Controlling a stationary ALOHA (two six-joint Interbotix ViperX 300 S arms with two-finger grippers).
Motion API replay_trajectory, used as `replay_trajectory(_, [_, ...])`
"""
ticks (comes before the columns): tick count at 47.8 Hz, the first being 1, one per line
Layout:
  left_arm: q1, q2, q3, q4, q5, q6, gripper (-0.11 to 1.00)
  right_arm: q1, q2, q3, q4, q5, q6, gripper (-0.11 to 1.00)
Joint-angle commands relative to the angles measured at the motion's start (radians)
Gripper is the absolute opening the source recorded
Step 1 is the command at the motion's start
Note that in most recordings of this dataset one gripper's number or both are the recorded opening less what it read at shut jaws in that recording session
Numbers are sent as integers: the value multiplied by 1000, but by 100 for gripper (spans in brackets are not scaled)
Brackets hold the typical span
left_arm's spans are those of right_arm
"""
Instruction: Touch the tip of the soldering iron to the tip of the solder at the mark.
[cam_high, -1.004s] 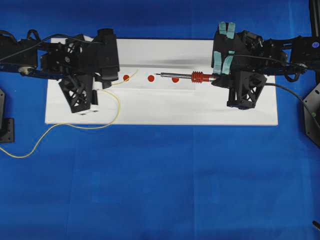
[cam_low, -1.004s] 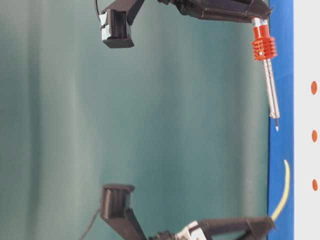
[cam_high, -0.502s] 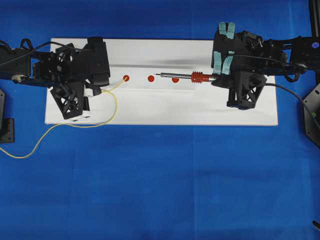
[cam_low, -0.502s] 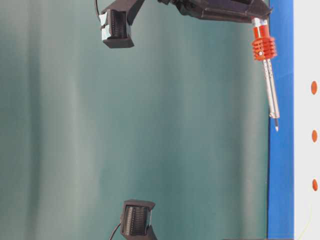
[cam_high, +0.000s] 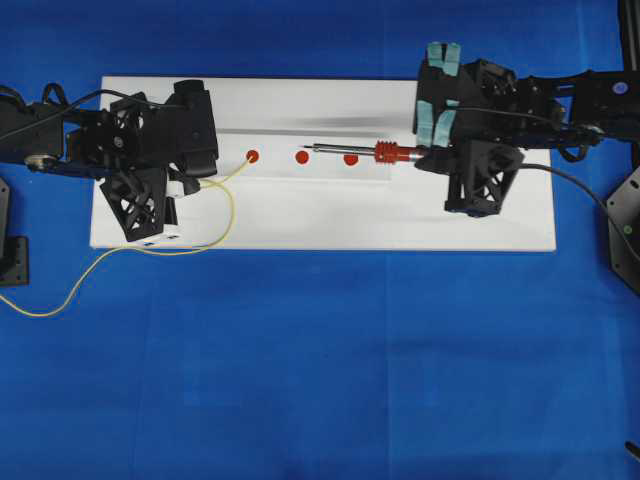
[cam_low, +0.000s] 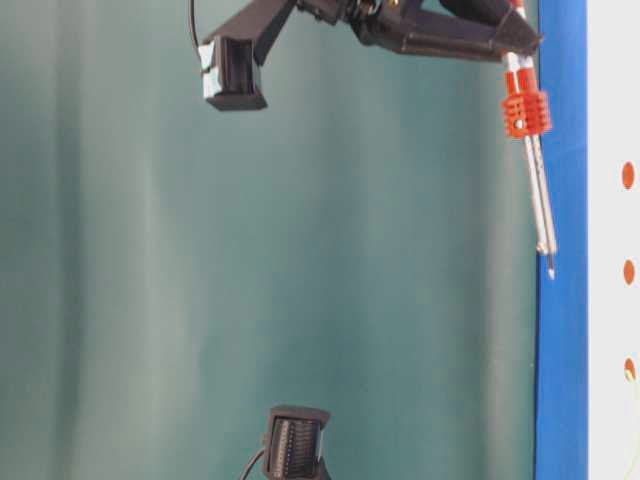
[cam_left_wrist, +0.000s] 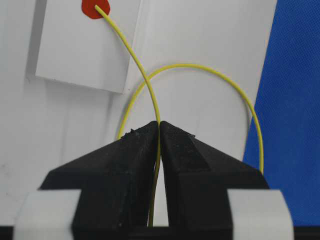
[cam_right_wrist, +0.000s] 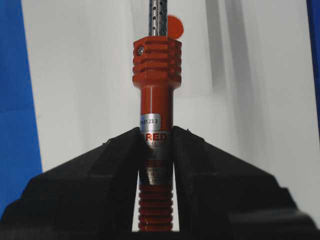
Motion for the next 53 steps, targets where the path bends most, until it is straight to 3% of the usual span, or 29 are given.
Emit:
replay_trajectory(1, [-2,-9,-9,3,-6,-2,2,-3,8,-44,-3,-5,-2,6])
replay_trajectory(25, [-2,-11,-6,3,-6,-2,2,0,209,-250,-48,95,-5,6])
replay_trajectory(53, [-2,-12,-6,3,-6,2,2,15,276,-275,-48,94,-3,6])
